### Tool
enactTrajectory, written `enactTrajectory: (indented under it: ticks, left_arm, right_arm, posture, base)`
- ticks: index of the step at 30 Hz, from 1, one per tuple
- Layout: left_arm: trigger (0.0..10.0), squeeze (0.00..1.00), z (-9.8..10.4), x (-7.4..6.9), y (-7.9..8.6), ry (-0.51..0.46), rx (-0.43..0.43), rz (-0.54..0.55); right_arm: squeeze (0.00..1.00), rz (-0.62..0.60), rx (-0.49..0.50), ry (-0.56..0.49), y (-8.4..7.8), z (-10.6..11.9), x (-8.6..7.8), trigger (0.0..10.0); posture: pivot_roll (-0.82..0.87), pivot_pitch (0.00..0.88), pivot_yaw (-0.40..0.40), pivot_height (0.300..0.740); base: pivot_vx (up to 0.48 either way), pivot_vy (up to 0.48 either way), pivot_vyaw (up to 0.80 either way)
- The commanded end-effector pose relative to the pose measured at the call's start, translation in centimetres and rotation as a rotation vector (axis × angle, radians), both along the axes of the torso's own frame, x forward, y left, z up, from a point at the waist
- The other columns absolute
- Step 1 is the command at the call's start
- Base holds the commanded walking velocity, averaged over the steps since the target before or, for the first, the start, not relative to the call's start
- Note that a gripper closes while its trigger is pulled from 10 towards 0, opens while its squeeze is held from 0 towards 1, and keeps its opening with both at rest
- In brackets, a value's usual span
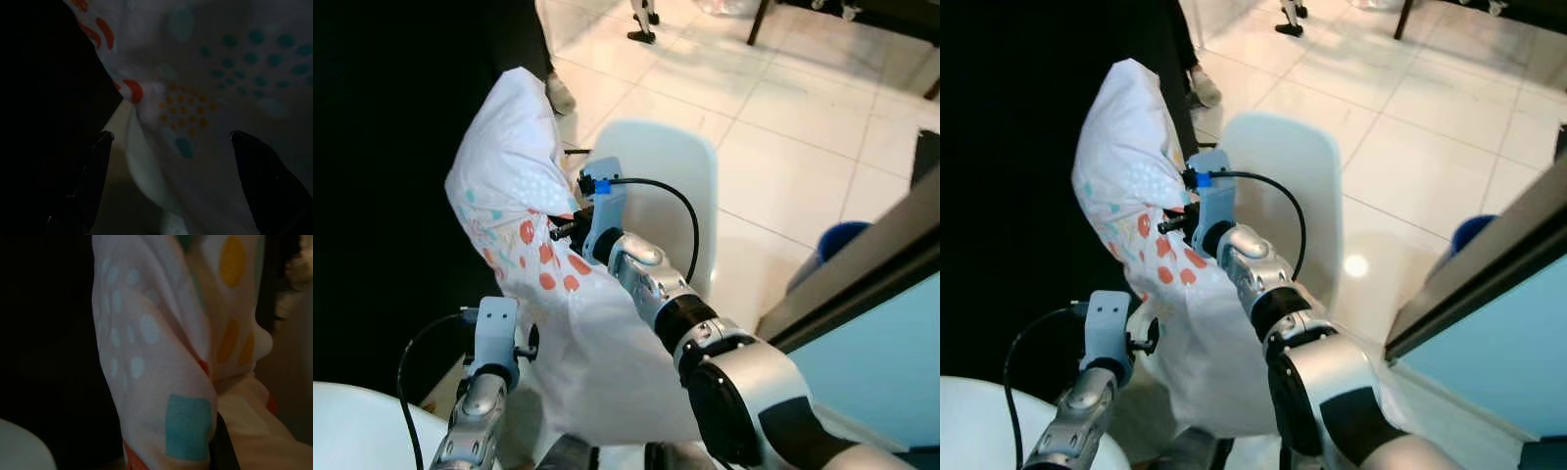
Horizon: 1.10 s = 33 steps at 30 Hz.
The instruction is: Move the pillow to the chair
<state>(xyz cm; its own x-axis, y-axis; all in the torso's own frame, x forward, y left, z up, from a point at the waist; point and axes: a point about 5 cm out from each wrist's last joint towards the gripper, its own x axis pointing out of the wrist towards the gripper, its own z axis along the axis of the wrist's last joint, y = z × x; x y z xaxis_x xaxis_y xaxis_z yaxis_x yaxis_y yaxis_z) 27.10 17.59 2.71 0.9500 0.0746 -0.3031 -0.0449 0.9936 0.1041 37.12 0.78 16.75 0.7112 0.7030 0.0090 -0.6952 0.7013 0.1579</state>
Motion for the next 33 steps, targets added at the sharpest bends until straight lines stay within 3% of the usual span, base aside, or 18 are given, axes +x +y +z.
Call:
enactTrajectory:
  ticks: [1, 13, 33]
  left_arm:
    - [10.0, 0.0, -0.7, -0.6, 0.4, 0.037, 0.004, 0.023]
    - [10.0, 0.0, -0.8, -0.7, 0.2, 0.038, 0.003, 0.027]
    - [10.0, 0.0, -0.7, -1.0, 0.1, 0.034, 0.008, 0.026]
  right_arm:
    - [0.0, 0.05, -0.054, 0.055, 1.0, -2.0, -1.1, 10.0]
    - [0.0, 0.086, -0.076, 0.077, 1.9, -2.8, -1.8, 10.0]
    - [0.0, 0.091, -0.118, 0.07, 2.3, -3.7, -2.5, 10.0]
  posture:
    - [0.09, 0.274, -0.013, 0.731]
    - [0.09, 0.262, -0.021, 0.697]
    - [0.09, 0.28, -0.022, 0.602]
  base:
    - [0.0, 0.0, 0.0]
    - [0.0, 0.0, 0.0]
    - [0.0, 0.0, 0.0]
